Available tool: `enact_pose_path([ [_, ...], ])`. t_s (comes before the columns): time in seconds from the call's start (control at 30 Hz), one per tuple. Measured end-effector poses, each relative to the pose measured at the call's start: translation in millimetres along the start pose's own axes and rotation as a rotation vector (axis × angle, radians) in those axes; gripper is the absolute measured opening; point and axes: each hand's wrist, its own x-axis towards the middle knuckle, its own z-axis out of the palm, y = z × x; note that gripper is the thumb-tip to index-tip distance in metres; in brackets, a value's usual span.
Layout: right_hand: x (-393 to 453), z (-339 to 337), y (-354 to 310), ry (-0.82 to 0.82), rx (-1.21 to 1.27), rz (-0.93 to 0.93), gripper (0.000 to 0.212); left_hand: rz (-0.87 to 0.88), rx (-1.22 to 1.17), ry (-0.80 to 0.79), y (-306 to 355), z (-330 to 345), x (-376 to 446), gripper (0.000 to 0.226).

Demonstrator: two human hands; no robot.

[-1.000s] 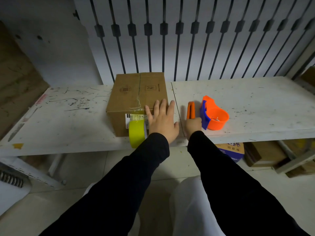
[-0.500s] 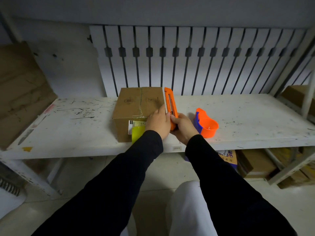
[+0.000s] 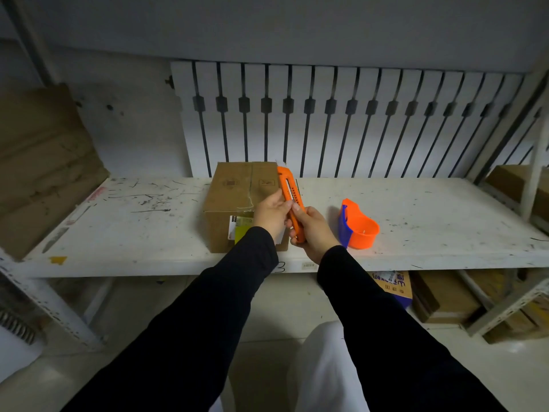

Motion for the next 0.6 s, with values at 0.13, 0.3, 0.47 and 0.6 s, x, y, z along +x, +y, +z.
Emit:
enact_pose_path([
  [0.13, -2.7, -2.1, -1.3, 0.032, -0.052, -0.013, 0.024, -0.024, -0.051, -0.006, 1.0, -0.5, -2.3, 0.038],
  [0.3, -4.0, -1.8, -1.6, 0.064, -0.070, 0.009, 0.026, -0.050, -0.031, -0.008, 3.0, -0.6, -7.0, 0.039],
  [0.47, -3.1, 1.3, 1.4, 0.107, -0.111, 0.021, 0.029, -0.069, -0.033, 0.025, -1.3, 0.4, -9.1, 0.039],
  [0.6, -2.3, 7.5, 7.6, 0.134, -0.101, 0.003, 0.031, -0.066, -0.046, 0.044, -4.5, 0.3, -7.8, 0.039],
])
